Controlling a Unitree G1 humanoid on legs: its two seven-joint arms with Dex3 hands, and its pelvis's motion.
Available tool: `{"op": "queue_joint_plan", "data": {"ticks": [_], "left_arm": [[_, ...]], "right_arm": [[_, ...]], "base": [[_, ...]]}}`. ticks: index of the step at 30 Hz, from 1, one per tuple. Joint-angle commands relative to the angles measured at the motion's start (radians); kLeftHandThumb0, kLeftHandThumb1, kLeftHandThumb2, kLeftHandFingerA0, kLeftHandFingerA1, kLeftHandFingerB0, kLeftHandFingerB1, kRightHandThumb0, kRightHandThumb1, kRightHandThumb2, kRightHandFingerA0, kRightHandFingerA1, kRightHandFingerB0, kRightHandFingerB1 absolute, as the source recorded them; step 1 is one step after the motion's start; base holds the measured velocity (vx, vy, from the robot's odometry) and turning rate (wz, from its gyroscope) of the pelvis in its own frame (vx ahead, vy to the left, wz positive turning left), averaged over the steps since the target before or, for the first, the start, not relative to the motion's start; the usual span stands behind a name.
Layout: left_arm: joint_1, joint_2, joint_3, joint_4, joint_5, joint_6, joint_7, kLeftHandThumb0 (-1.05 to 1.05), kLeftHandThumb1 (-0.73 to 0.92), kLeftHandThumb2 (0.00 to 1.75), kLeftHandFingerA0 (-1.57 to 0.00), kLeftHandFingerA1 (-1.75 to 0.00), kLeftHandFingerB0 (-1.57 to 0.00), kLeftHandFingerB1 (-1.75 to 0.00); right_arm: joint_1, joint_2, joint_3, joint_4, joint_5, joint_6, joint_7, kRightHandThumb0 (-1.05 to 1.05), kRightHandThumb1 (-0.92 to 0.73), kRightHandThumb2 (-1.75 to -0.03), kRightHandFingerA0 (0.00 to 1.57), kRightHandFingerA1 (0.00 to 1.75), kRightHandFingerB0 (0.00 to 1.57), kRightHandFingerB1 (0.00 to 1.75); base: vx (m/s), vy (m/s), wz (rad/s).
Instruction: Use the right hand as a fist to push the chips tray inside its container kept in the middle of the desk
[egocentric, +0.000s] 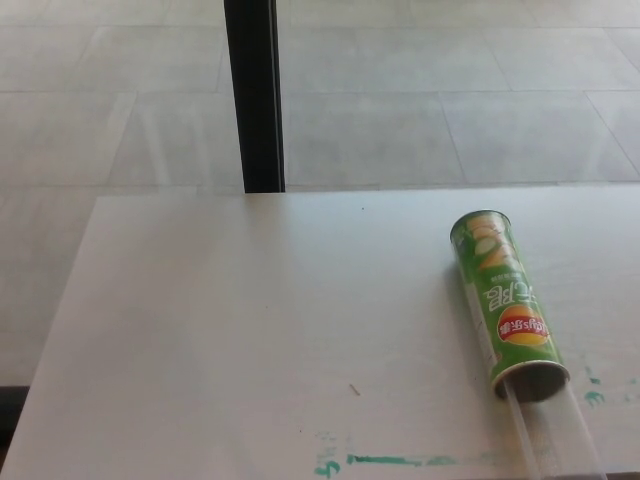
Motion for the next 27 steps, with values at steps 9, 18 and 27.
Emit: {"op": "queue_joint_plan", "data": {"ticks": [9,18,27], "left_arm": [[0.009,0.068,0.003,0.001,-0.045,0.038,0.006,-0.70,0.92,0.73,-0.52,-0.64,-0.38,-0.51],[0.008,0.097,-0.018,0.014,-0.053,0.033,-0.008,-0.73,0.92,0.72,-0.51,-0.63,-0.35,-0.46],[0.003,0.097,-0.005,0.020,-0.078,0.041,0.001,-0.78,0.77,0.87,-0.49,-0.66,-0.38,-0.54]], "right_arm": [[-0.065,0.081,0.055,0.089,-0.211,0.020,-0.133,-0.62,-0.89,-0.67,0.77,0.80,0.56,0.43],[-0.076,0.155,0.056,0.083,-0.238,-0.005,-0.197,-0.60,-0.90,-0.67,0.78,0.88,0.50,0.42],[-0.086,0.212,0.048,0.074,-0.231,-0.055,-0.263,-0.56,-0.90,-0.67,0.77,1.04,0.47,0.43]], "base": [[0.00,0.000,0.00],[0.00,0.000,0.00],[0.00,0.000,0.00]]}}
